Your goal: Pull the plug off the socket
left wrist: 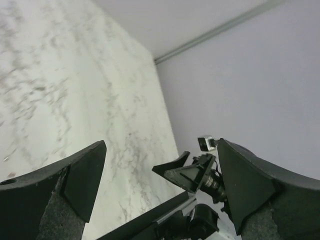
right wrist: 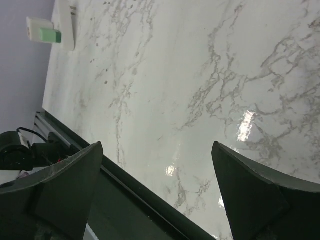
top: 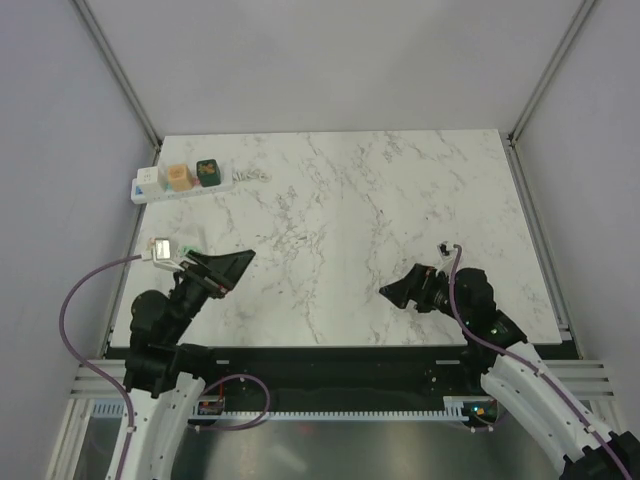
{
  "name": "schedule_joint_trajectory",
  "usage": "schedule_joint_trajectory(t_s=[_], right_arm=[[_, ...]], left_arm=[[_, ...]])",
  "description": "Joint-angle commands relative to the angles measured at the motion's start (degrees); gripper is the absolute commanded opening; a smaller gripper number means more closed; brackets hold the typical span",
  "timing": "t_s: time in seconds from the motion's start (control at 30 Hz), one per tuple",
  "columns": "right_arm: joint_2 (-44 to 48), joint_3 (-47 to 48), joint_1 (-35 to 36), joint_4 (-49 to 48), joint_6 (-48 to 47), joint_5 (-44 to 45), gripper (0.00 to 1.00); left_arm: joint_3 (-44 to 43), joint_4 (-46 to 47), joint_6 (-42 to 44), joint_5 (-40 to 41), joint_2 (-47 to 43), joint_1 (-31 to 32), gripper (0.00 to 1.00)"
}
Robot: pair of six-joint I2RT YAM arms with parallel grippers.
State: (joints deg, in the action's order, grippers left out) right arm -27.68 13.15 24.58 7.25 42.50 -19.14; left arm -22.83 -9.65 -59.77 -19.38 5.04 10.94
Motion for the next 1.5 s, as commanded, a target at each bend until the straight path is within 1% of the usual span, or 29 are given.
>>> schedule_joint_trajectory(t_s=[0.0,0.03,0.07,0.1,0.13,0.2,0.3,0.33,0.37,0.4,0.43,0.47,0.5,0.53,0.6,0.67,0.7,0.73,0.77,0.8,0.87,0.93,1.0,1.03,1.07,1.1,1.17,1.37,1.47], right_arm=[[-2.11,3.55,-0.14,1.63,-4.44,4.63,0.98],[-3.42,3.9,-0.14,1.2,-4.97,4.72,0.98],[-4.21,4.16,-0.23,0.76,-5.84,4.63,0.98],[-4.92,4.78,-0.15,0.32,-6.2,4.37,0.98],[-6.67,5.13,-0.14,-1.08,-6.64,2.89,0.98],[-8.69,4.7,-0.14,-4.76,-6.38,1.04,0.98],[-15.45,5.57,-0.14,-11.36,-5.24,-0.99,0.98],[-19.82,6.01,-0.14,-13.99,-4.97,-1.51,0.98],[-22.04,6.71,-0.06,-15.06,-4.8,-2.74,0.98],[-24.15,7.85,-0.06,-16.29,-4.1,-3.44,0.98],[-27.91,8.47,0.03,-18.73,-3.66,-3.97,0.98],[-29.52,9.08,0.47,-19.46,-3.31,-4.07,0.98],[-31.01,10.48,0.82,-20.85,-3.04,-4.15,0.98],[-33.29,11.19,1.26,-21.48,-2.86,-4.07,0.98],[-35.15,13.56,3.01,-21.75,-2.78,-2.67,0.98],[-37.26,15.15,4.76,-21.66,-2.25,-1.79,0.98],[-37.7,16.11,5.39,-21.75,-1.72,-1.17,0.98],[-38.32,16.47,6.0,-22.01,-0.85,-0.82,0.98],[-38.5,16.73,7.14,-22.19,-0.23,-0.73,0.98],[-38.59,16.74,7.59,-22.88,0.3,-0.55,0.98],[-38.15,16.21,9.25,-23.5,1.62,-0.03,0.98],[-37.02,15.77,10.22,-23.33,1.88,1.29,0.98],[-35.96,14.54,11.19,-22.98,1.8,2.08,0.98],[-34.73,14.1,11.45,-22.89,1.88,2.43,0.98],[-34.2,13.58,11.46,-22.72,1.88,2.96,0.98],[-33.58,12.88,11.54,-21.93,1.8,3.14,0.98],[-31.74,12.34,11.54,-20.61,1.36,3.66,0.98],[-25.32,11.2,11.54,-14.99,-0.84,4.81,0.98],[-23.12,11.02,11.55,-12.79,-2.16,5.16,0.98]], left_arm=[[-9.32,-26.99,1.73,13.75,8.13,-0.39,1.0],[-10.73,-28.31,5.15,11.05,11.71,-0.39,1.0],[-13.18,-28.67,12.76,8.68,13.05,-0.39,1.0],[-14.08,-28.84,16.49,3.52,14.55,-0.39,1.0],[-14.69,-29.8,18.0,3.29,16.21,-0.39,1.0],[-15.75,-31.91,15.13,5.48,17.2,-0.39,1.0],[-16.19,-32.36,14.5,5.4,17.37,-0.39,1.0],[-17.06,-32.88,14.59,6.1,17.64,-0.39,1.0],[-17.68,-35.85,13.81,7.5,18.59,-0.39,1.0],[-18.47,-37.79,13.1,11.77,19.47,-0.39,1.0],[-19.44,-40.42,12.49,14.43,20.61,-0.39,1.0],[-21.62,-44.71,11.87,17.06,21.76,-0.39,1.0],[-22.77,-47.45,11.43,22.83,24.73,-0.39,1.0],[-25.13,-49.74,10.56,25.94,26.24,-0.39,1.0],[-27.35,-55.27,7.48,32.96,31.49,-0.39,1.0],[-30.07,-57.31,6.42,35.45,35.29,-0.48,1.0],[-30.95,-58.28,5.81,38.07,37.04,-0.48,1.0],[-33.05,-61.07,4.06,39.66,40.89,-0.48,1.0],[-34.46,-62.49,3.26,41.33,42.58,-0.74,1.0],[-35.78,-63.73,2.56,45.18,44.34,-0.92,1.0],[-39.47,-67.16,0.1,50.02,47.6,-1.62,1.0],[-41.58,-65.86,1.75,51.1,49.35,-2.5,1.0],[-42.21,-63.14,3.77,50.06,50.59,-5.22,1.0],[-42.3,-61.91,4.56,49.01,51.55,-6.62,1.0],[-42.3,-59.2,6.23,47.34,53.65,-9.77,1.0],[-42.47,-58.04,7.11,43.24,55.06,-10.84,1.0],[-42.91,-55.84,7.65,40.74,58.57,-14.88,1.0],[-42.65,-48.63,8.18,38.45,64.04,-17.18,1.0],[-42.3,-47.92,6.07,39.15,66.94,-18.23,1.0]])
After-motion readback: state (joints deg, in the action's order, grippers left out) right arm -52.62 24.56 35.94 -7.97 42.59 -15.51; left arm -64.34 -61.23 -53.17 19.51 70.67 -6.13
